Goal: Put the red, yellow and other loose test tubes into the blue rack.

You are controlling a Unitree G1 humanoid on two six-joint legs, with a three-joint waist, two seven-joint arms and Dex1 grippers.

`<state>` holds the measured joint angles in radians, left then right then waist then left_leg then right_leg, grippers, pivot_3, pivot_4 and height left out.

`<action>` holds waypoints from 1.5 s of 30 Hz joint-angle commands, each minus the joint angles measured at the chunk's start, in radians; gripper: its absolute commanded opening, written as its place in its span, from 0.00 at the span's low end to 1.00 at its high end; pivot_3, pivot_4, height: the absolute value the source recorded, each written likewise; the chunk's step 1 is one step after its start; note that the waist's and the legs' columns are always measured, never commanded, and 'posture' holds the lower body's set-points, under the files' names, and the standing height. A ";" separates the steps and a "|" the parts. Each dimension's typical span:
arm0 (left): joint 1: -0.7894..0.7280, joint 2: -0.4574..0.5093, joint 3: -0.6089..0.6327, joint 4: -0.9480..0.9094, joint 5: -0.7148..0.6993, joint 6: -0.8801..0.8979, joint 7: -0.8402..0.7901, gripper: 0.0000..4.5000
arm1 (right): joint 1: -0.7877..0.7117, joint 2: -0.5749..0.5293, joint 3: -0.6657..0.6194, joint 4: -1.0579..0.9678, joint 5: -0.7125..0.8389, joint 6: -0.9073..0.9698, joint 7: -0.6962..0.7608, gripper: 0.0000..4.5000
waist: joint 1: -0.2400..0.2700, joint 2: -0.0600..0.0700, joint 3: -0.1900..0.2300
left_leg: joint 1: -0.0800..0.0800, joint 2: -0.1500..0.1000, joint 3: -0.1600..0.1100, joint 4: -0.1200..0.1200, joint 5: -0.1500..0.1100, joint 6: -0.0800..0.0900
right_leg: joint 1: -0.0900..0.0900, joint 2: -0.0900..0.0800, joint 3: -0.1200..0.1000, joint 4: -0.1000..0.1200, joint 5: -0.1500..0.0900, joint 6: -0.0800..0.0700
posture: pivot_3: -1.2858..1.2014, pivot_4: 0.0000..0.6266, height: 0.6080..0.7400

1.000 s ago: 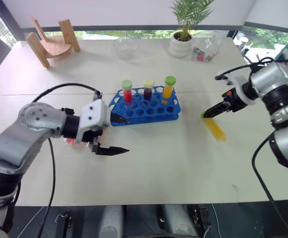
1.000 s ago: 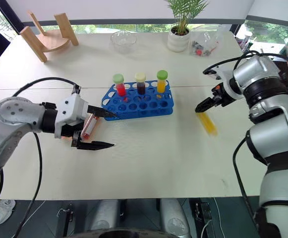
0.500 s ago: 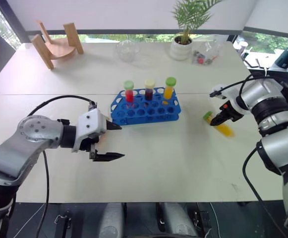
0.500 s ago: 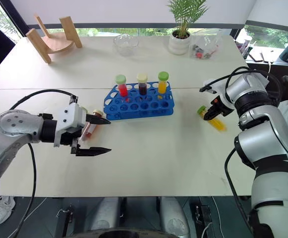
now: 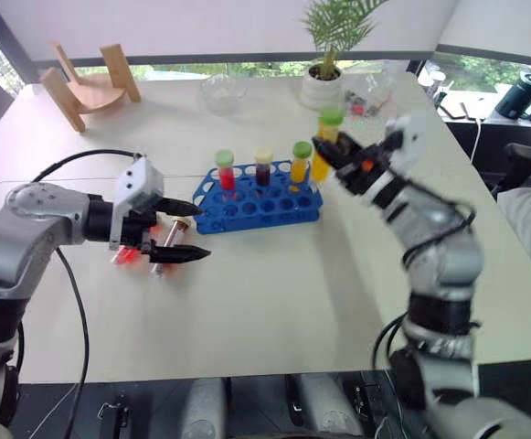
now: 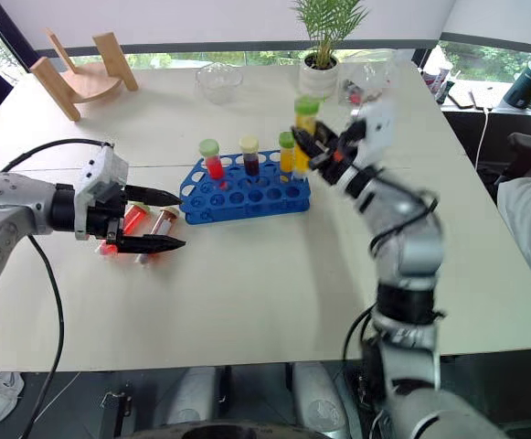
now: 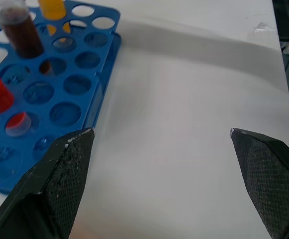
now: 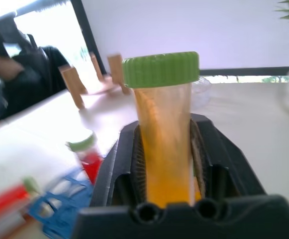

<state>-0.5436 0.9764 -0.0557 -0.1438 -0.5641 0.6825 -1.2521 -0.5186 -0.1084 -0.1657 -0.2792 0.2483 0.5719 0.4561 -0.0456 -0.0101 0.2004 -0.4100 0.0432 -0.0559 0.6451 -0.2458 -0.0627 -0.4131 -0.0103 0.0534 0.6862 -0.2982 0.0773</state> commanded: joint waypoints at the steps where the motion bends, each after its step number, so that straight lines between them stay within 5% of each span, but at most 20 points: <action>1: -0.053 0.008 -0.017 0.013 0.024 0.001 -0.031 1.00 | 0.037 0.025 0.051 0.003 -0.069 -0.206 -0.068 0.18 | 0.001 0.000 0.000 | 0.000 0.000 0.000 0.001 0.000 0.000 | 0.000 0.000 0.000 0.000 0.000 0.001 | 0.52 0.24 1.00; 21: -0.001 0.025 0.014 -0.034 0.037 0.034 -0.012 1.00 | 0.045 0.008 0.137 0.365 -0.108 -0.497 -0.088 0.18 | 0.000 -0.001 0.000 | 0.003 0.000 -0.001 0.001 0.001 -0.001 | 0.004 0.001 0.001 0.000 0.001 0.001 | 0.52 0.24 1.00; 45: 0.050 0.024 0.035 -0.025 0.049 0.006 0.004 1.00 | 0.098 -0.034 0.161 0.381 -0.119 -0.576 -0.103 0.18 | 0.002 -0.001 -0.001 | 0.003 0.000 -0.001 0.001 0.001 -0.001 | 0.004 0.000 0.001 0.000 0.001 0.001 | 0.52 0.24 1.00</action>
<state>-0.4845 0.9929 -0.0561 -0.1589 -0.5128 0.7060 -1.2449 -0.4425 -0.1319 0.0094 0.0925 0.1275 -0.0110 0.3589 -0.0440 -0.0113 0.1998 -0.4067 0.0430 -0.0572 0.6461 -0.2452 -0.0635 -0.4087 -0.0100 0.0540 0.6857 -0.2973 0.0787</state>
